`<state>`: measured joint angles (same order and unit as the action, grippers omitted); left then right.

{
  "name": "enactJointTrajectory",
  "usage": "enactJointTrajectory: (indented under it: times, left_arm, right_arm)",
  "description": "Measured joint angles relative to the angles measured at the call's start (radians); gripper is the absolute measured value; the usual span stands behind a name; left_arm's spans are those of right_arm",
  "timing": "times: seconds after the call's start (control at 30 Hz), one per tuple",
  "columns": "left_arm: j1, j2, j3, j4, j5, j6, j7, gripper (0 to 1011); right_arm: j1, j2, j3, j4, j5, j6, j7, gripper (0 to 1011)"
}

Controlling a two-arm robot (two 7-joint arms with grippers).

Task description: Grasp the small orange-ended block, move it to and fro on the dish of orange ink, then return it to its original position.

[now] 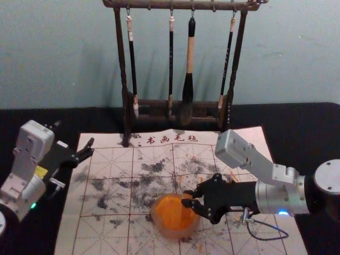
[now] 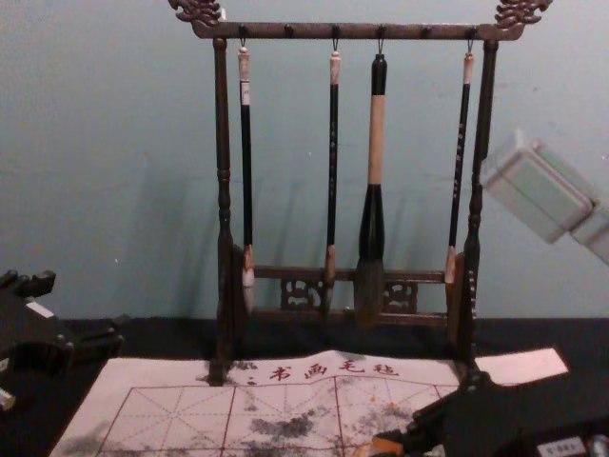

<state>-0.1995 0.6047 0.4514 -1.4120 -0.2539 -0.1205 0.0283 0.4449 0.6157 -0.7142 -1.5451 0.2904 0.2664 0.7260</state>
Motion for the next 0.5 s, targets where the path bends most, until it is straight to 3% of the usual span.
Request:
enactJointTrajectory:
  times: [0.2,0.5]
  left_arm:
    - [0.000,0.000,0.000,0.000,0.000,0.000,0.000,1001]
    - [0.000,0.000,0.000,0.000,0.000,0.000,0.000,1001]
  right_arm:
    - [-0.012,0.014,-0.009,-0.029,0.004,0.000,0.014,92]
    - [-0.008,0.004,-0.030,-0.024,0.004,-0.001,0.025,92]
